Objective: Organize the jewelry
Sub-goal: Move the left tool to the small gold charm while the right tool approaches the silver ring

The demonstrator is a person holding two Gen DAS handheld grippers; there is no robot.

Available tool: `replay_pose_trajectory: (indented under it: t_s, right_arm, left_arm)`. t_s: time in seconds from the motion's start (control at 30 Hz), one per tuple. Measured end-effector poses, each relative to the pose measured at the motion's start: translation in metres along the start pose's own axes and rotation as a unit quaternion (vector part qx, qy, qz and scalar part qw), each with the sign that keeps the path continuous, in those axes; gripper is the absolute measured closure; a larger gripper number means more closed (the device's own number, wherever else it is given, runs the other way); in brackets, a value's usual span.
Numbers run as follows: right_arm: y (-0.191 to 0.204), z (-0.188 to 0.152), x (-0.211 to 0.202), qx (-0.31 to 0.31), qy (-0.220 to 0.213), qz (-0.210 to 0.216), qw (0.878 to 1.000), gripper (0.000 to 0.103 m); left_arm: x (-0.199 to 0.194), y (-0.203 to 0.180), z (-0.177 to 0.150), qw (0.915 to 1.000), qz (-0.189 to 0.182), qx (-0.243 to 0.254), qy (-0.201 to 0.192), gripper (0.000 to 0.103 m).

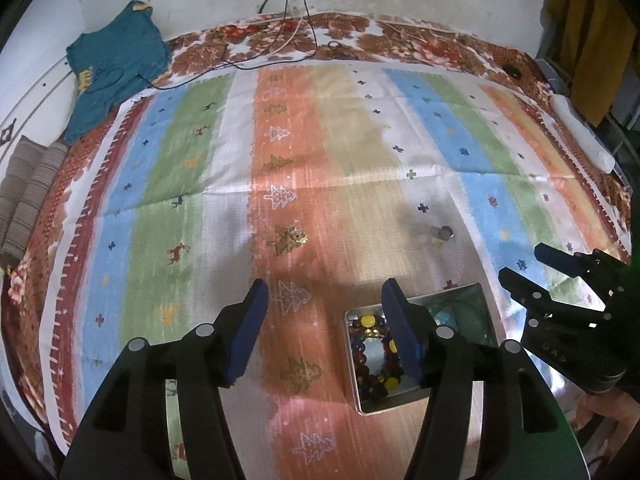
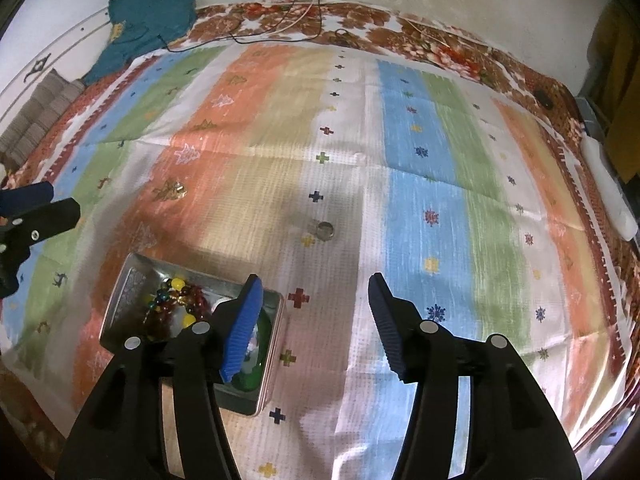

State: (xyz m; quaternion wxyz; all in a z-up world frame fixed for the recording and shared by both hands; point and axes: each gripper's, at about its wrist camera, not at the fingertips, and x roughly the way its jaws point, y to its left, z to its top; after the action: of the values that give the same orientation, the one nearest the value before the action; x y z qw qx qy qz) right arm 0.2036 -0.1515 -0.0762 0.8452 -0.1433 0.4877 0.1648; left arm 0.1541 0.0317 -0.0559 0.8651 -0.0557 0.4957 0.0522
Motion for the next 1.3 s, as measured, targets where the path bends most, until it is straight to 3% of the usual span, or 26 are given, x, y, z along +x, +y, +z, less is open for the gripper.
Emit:
replay_pose_trajectory:
  t_s: [0.13,0.67,1.3]
  right_arm:
    - [-0.002,0.004,0.005,0.004,0.003,0.003,1.000,0.039]
    - [-0.003,0.025,0.030,0.004,0.026,0.003,1.000,0.035]
    - [-0.001,0.042,0.065,0.002,0.065,0.002,0.998,0.035]
  left_arm:
    - [0.008,0.002,0.005,0.9999,0.009,-0.001,0.006,0.036]
    - [0.044,0.017,0.025,0.9983,0.042,-0.004,0.040,0.027]
    - [0.080,0.027,0.044,0.9962,0.052,-0.006,0.070,0.025]
